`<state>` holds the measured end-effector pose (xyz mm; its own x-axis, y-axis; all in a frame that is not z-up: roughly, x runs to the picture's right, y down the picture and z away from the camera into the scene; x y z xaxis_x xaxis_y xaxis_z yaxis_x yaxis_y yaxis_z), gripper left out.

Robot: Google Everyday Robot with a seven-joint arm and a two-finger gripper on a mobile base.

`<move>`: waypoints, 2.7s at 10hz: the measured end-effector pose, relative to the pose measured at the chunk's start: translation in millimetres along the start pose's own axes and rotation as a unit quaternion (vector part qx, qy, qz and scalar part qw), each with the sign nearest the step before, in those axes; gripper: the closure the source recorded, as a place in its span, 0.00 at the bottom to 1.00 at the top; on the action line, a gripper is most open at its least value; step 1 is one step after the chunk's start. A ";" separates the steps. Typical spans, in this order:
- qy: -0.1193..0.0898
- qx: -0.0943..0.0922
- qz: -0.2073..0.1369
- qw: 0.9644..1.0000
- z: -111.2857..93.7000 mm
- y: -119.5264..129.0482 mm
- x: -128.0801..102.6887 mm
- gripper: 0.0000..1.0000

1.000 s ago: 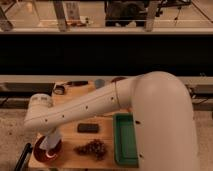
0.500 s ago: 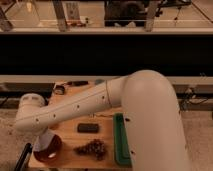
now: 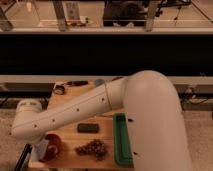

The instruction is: Wipe red bowl with towel

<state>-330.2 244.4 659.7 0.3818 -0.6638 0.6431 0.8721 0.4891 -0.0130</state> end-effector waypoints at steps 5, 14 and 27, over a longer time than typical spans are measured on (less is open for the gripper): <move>0.003 -0.013 0.051 0.999 -7.9 45.0 -6.9 0.98; 0.091 -0.078 0.090 0.989 -26.7 85.7 32.3 0.98; 0.083 -0.049 0.011 0.995 -2.2 -5.5 55.5 0.98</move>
<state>-313.0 203.6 693.8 0.4399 -0.7417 0.5063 0.8853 0.4528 -0.1058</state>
